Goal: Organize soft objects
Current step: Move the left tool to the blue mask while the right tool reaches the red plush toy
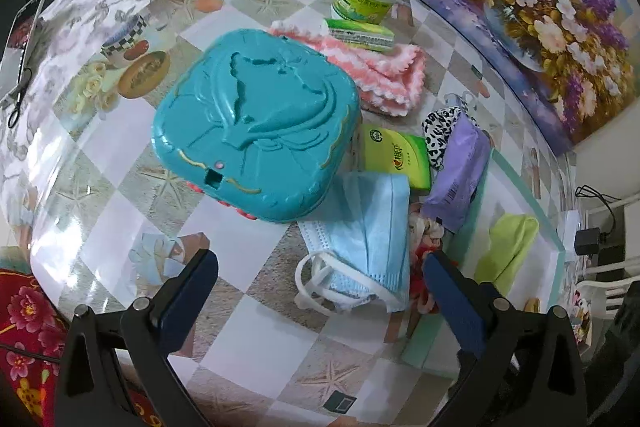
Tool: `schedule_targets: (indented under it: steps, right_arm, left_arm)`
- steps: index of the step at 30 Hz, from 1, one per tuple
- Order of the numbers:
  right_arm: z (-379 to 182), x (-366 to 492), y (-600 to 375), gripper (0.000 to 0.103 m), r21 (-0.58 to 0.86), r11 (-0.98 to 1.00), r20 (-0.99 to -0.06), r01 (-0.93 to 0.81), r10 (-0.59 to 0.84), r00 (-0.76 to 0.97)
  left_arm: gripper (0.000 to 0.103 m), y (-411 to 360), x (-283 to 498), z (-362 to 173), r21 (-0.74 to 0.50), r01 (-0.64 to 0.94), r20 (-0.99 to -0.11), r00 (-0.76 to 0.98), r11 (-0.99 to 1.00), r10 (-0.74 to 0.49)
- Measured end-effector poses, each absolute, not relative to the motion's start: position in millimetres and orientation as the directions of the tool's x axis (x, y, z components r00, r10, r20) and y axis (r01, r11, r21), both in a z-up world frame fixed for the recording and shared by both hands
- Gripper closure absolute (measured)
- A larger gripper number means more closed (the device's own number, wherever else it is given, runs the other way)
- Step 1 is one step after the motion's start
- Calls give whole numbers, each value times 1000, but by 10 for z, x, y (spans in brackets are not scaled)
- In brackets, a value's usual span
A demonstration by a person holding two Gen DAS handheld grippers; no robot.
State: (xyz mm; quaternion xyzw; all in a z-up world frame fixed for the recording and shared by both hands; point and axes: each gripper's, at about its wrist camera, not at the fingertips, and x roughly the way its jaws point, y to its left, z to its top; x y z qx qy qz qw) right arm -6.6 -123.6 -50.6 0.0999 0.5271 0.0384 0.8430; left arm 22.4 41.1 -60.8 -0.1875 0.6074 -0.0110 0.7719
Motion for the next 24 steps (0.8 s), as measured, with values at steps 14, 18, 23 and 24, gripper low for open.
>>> schedule_targets:
  steps: [14, 18, 23, 24]
  right_arm:
    - [-636, 35, -1187, 51, 218, 976, -891, 13, 194, 411]
    - [-644, 48, -1163, 56, 217, 976, -892, -5, 200, 406]
    - [-692, 72, -1122, 57, 196, 980, -902, -17, 187, 388]
    - [-697, 74, -1121, 56, 194, 981, -903, -18, 186, 386]
  left_arm:
    - [7, 303, 348, -798, -313, -248, -941, 215, 917, -263]
    - [11, 286, 360, -870, -314, -260, -943, 198, 913, -268]
    - [22, 271, 376, -920, -318, -263, -943, 184, 911, -276]
    - [24, 275, 370, -929, -319, -265, -943, 181, 910, -278]
